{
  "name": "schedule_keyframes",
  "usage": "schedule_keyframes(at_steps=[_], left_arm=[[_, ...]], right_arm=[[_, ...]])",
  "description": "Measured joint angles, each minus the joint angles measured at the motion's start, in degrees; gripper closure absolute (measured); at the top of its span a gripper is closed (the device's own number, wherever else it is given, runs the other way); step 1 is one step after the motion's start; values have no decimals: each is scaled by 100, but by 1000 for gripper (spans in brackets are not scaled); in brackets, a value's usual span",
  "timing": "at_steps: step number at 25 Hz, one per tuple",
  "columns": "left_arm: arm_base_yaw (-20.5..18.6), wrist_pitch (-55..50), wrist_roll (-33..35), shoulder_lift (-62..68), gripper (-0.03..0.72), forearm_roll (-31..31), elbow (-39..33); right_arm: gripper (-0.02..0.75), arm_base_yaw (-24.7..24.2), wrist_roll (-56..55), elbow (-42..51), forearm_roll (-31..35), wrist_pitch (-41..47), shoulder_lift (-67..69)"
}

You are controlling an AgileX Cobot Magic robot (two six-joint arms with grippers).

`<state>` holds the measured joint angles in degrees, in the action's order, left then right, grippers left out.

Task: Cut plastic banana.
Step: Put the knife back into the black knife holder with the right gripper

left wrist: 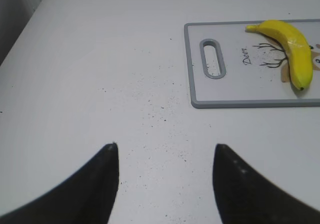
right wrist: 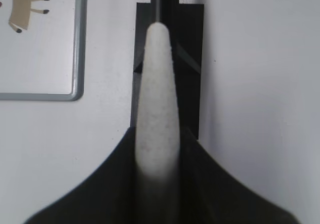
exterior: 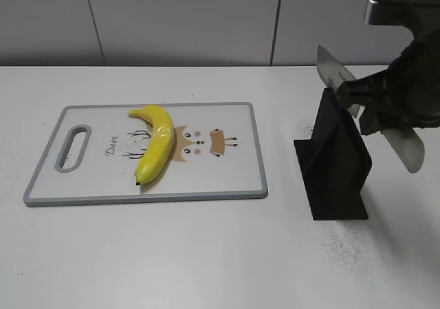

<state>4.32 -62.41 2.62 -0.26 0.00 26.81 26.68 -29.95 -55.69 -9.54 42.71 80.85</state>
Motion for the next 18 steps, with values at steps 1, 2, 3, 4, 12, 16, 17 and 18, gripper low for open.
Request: schedule_keyframes(at_steps=[1,2,3,4,12,16,17,18], left_arm=[[0,0,0,0,131,0,0],[0,0,0,0,133,0,0],[0,0,0,0,133,0,0],[0,0,0,0,133,0,0],[0,-4,0,0,135,0,-6],[0,-4,0,0,144,0,-6],[0,-4,0,0,145,0,-6],[0,-4,0,0,146,30,-6]], right_arm=[[579,0,0,0,0,47,55],[579,0,-5,0,0,105,125],[579,0,-5,0,6,145,194],[579,0,-12,0,6,175,244],[579,0,-216,6,156,356,394],[569,0,-240,6,200,407,394],[541,0,-258,6,206,449,394],[505,0,-263,6,206,484,394]])
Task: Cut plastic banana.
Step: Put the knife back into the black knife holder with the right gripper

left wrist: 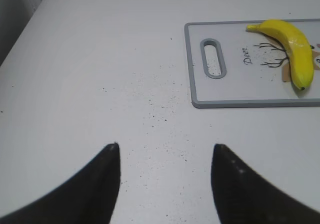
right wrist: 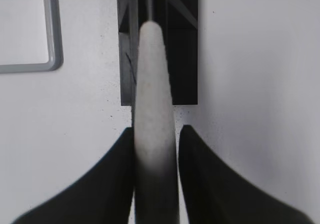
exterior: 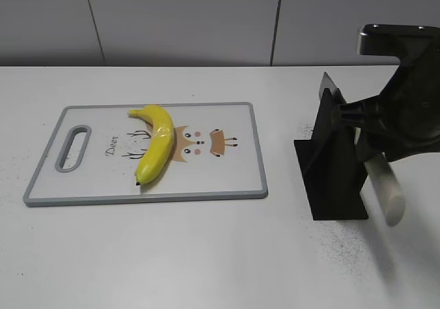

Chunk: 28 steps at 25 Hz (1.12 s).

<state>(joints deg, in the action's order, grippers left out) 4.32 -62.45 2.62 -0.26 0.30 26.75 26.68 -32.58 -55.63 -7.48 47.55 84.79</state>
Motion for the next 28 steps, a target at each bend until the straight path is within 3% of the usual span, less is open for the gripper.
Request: schedule_keyframes(at_steps=[5,8,17,21,28], left_arm=[[0,0,0,0,150,-30,0],[0,0,0,0,160,0,0],[0,0,0,0,158,-30,0],[0,0,0,0,95,-30,0],[0,0,26,0,73,-30,0]], right_arm=[[252,0,66,0,0,-128,0],[184,0,140,-13,6,-293,0],[163,0,1716,-530,6,-437,-353],[163,0,2509,-572,6,-460,-965],[163,0,2789,-87,0,-368,-2287]])
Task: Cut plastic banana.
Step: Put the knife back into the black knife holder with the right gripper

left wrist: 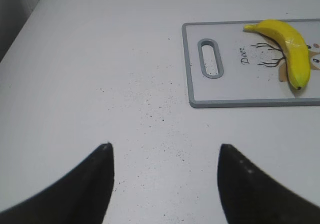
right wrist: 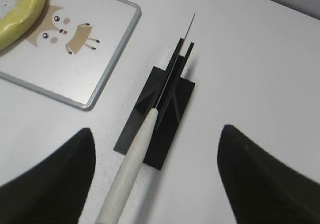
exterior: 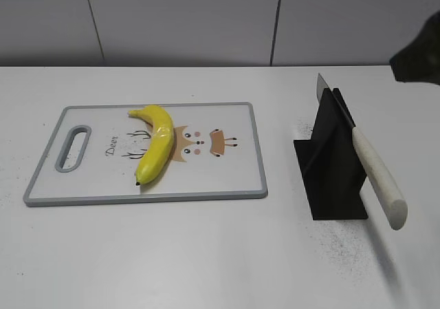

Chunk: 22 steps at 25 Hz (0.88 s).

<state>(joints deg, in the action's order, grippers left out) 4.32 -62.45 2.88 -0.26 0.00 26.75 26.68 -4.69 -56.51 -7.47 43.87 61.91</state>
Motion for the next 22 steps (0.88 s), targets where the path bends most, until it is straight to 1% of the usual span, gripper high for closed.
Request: schedule_keyframes(at_steps=[4,6,13,19,22], left_arm=[[0,0,551,0,84,-390,0],[0,0,706,0,91,-494,0],[0,0,783,0,99,-552,0],[0,0,791,0,100,-552,0],[0,0,792,0,100,-552,0]], right_arm=[[162,0,237,752,0,6,-807],[162,0,304,1144,0,11,-1250],[162,0,350,2112,18,466,-2958],[169,0,350,2498,239,816,-4343],[196,0,350,2589,347,949,-4883]])
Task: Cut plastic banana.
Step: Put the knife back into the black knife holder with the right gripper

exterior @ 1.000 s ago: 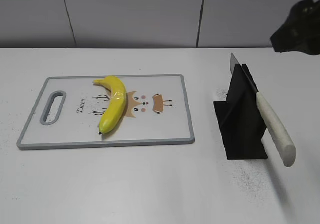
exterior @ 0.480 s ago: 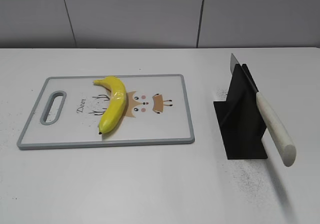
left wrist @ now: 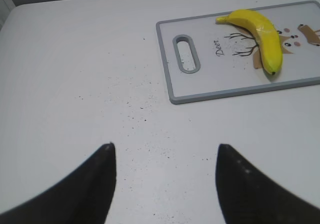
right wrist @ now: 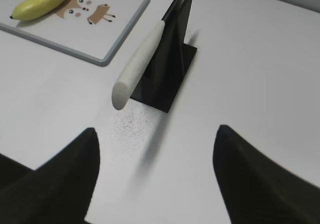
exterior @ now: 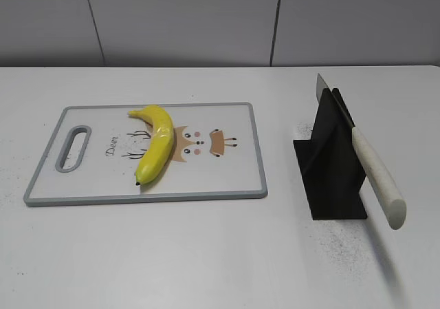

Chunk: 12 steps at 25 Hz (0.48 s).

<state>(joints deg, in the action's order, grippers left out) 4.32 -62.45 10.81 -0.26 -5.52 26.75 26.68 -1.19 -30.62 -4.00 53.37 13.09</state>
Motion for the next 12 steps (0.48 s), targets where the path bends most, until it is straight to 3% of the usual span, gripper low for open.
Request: schedule_keyframes(at_steps=[5,12], left_arm=[[0,0,0,0,100,0,0],[0,0,5,0,101,0,0]], right_arm=[[244,0,0,10,16,326,-603],[256,0,82,135,-29,621,-1146]])
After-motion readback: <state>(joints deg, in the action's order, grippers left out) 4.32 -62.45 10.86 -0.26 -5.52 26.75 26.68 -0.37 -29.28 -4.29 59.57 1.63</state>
